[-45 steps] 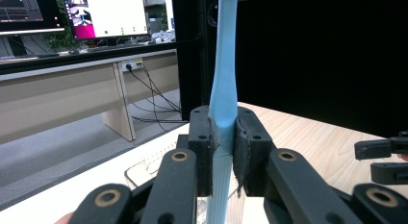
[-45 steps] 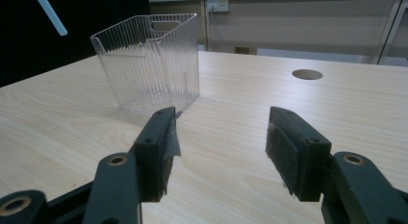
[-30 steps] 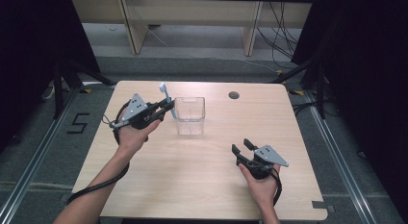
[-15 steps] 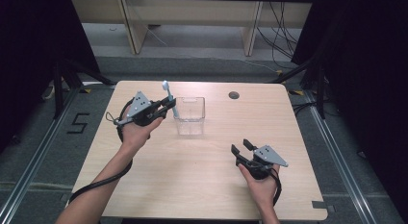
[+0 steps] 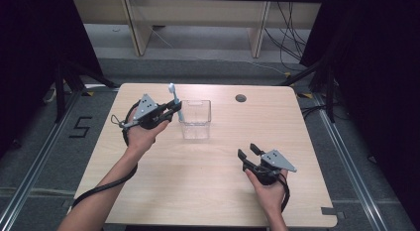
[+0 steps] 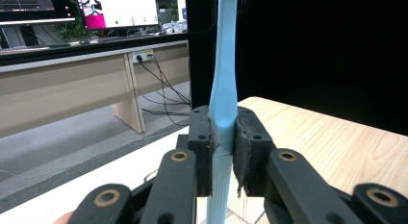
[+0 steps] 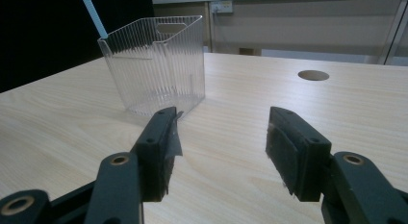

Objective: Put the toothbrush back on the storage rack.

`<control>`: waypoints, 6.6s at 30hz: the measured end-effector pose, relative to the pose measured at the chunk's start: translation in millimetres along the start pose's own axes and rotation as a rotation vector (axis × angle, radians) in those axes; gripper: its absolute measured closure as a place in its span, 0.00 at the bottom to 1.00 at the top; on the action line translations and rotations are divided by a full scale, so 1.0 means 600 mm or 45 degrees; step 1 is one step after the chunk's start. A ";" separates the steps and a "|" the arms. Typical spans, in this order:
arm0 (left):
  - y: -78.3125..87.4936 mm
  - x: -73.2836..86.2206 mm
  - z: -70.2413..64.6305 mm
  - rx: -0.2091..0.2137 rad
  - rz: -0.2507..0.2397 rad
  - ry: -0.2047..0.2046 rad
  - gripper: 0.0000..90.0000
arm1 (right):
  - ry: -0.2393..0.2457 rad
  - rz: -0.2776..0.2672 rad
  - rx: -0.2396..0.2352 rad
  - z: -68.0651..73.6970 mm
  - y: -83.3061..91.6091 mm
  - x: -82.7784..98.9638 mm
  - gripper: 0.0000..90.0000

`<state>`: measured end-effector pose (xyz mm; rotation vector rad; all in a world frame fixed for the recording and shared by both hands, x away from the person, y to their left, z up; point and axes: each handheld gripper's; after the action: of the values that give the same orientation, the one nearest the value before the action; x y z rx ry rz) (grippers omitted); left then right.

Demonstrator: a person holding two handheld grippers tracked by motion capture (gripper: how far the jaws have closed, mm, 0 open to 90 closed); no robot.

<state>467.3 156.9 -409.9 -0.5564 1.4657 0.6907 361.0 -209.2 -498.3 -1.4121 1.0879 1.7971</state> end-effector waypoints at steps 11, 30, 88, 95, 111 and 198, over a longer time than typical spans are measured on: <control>-0.005 0.008 -0.001 -0.001 0.021 0.002 0.87 | 0.020 0.021 0.011 -0.001 0.002 0.000 0.50; -0.011 0.028 0.002 -0.014 0.078 0.001 0.87 | 0.000 0.017 -0.008 0.000 -0.002 0.004 0.50; -0.022 0.079 0.001 -0.030 0.190 0.020 0.86 | 0.004 0.041 -0.006 0.000 -0.007 0.009 0.49; -0.022 0.082 0.001 -0.035 0.196 0.021 0.85 | -0.006 0.031 -0.017 0.000 -0.009 0.010 0.49; -0.023 0.082 0.002 -0.042 0.197 0.018 0.84 | -0.031 0.053 -0.022 0.003 -0.009 0.011 0.49; 0.115 0.127 -0.007 -0.103 0.265 0.067 0.36 | -0.031 0.063 -0.029 0.004 -0.010 0.013 0.48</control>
<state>413.3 207.7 -480.9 -0.4905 1.5641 0.9076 363.1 -204.4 -507.2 -1.3840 1.1017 1.8622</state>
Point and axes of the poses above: each handheld gripper's, and its own axes: y roughly backward along the jaws, x roughly out of its underside, z roughly to its left, and after that the axes turned 1 degree about x, right-handed
